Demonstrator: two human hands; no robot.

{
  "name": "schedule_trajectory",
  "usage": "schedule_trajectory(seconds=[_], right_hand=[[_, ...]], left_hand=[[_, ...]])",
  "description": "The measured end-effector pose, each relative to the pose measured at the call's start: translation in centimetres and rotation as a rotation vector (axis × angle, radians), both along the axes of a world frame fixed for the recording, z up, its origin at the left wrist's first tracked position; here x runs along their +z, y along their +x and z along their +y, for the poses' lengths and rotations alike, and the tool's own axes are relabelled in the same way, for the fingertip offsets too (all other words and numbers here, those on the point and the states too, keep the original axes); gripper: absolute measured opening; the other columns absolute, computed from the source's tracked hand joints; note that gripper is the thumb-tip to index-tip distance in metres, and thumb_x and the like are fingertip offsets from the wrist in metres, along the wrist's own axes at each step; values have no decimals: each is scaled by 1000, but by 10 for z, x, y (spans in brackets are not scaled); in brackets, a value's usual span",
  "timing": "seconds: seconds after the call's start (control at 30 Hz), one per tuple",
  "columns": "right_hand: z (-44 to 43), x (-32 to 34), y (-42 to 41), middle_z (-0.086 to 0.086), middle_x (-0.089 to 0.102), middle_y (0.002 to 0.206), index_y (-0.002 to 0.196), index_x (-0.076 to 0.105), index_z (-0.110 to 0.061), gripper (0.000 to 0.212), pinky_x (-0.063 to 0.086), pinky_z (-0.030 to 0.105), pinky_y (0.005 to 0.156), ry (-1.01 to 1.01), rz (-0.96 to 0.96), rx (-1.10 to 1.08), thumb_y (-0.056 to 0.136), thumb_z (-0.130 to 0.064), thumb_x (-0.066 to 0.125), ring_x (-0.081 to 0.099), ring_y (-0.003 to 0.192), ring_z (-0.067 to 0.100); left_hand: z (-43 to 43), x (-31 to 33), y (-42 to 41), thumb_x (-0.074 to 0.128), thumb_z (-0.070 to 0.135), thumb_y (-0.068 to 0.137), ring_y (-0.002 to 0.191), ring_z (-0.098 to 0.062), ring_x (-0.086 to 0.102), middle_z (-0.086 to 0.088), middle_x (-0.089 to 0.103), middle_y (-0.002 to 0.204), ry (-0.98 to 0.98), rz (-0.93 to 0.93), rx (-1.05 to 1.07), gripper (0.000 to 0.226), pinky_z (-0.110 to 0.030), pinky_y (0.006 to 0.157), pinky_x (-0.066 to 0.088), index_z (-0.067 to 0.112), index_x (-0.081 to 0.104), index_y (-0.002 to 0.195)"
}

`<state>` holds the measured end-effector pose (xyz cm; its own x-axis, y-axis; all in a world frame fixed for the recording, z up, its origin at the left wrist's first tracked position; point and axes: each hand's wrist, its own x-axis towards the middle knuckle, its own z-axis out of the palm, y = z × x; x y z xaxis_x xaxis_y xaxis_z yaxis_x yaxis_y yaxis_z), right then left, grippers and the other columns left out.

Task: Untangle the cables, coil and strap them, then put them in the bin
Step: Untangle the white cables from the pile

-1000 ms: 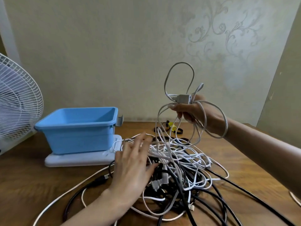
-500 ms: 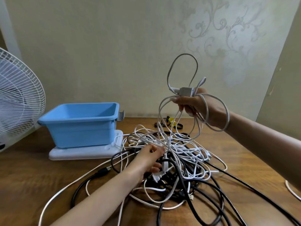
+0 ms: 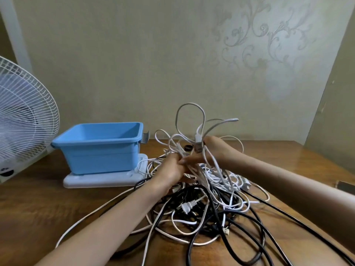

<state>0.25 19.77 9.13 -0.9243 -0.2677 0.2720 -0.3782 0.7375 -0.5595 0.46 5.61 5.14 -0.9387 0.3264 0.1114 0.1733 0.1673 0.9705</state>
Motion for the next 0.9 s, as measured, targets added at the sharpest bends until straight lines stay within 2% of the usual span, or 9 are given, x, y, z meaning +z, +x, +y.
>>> schedule_trajectory(seconds=[0.1,0.23,0.3,0.37,0.5,0.6,0.67,0.8,0.9], right_hand=[[-5,-3,-4,-3,57,72,68,46,-22,28,47,30,65,32,89,-67,74,-23,73,58,76,20],[-3,-2,-3,-10,52,62,61,48,-20,30,37,11,51,0,86,-73,80,-16,70,50,59,4],[0,-5,-6,1,60,68,67,57,-10,24,43,23,60,6,61,-58,79,-24,72,58,67,17],[2,-11,-9,12,66,76,74,60,-3,39,49,36,69,-12,56,-32,72,-40,74,63,78,31],[6,-17,-12,21,65,79,76,59,4,43,51,45,69,-104,59,46,73,-36,75,59,70,28],[5,-19,-8,13,57,64,73,56,7,32,41,36,57,-167,28,62,77,-20,73,48,61,12],[5,-22,-8,9,55,65,76,57,9,21,39,29,60,-245,-32,103,80,-8,69,48,62,12],[9,-25,-5,-4,62,60,72,61,-7,14,44,17,55,-406,-163,215,84,1,61,56,57,7],[7,-32,-16,-1,64,72,80,63,-13,9,49,23,63,-439,-198,197,84,-5,64,60,68,13]], left_hand=[[5,0,6,44,4,99,51,-18,67,-12,65,80,50,29,-52,15,-28,51,58,3,52,112],[3,-1,8,45,3,98,56,-18,69,-5,69,71,173,-18,-88,13,-30,60,59,12,54,98],[0,0,7,44,-3,96,62,-20,71,-4,71,71,209,-25,-87,20,-29,63,60,13,57,96],[-4,-2,4,44,-11,93,67,-24,72,-10,72,77,248,-38,-71,24,-29,62,59,9,57,100],[-9,-1,4,49,-15,89,67,-20,72,-11,70,82,288,-39,-43,24,-24,59,57,6,55,98],[-13,-6,6,55,-9,88,62,-20,71,-10,71,75,332,-95,11,15,-22,57,56,-1,53,100],[-14,-10,5,56,-5,89,66,-23,72,-13,72,78,374,-163,33,18,-26,65,59,-4,53,106],[-13,-10,4,52,-7,90,68,-21,72,-17,71,86,423,-211,5,24,-26,70,59,-9,51,114],[-11,-11,3,55,-13,85,76,-21,71,-20,68,96,403,-193,27,24,-25,69,59,-8,54,108]])
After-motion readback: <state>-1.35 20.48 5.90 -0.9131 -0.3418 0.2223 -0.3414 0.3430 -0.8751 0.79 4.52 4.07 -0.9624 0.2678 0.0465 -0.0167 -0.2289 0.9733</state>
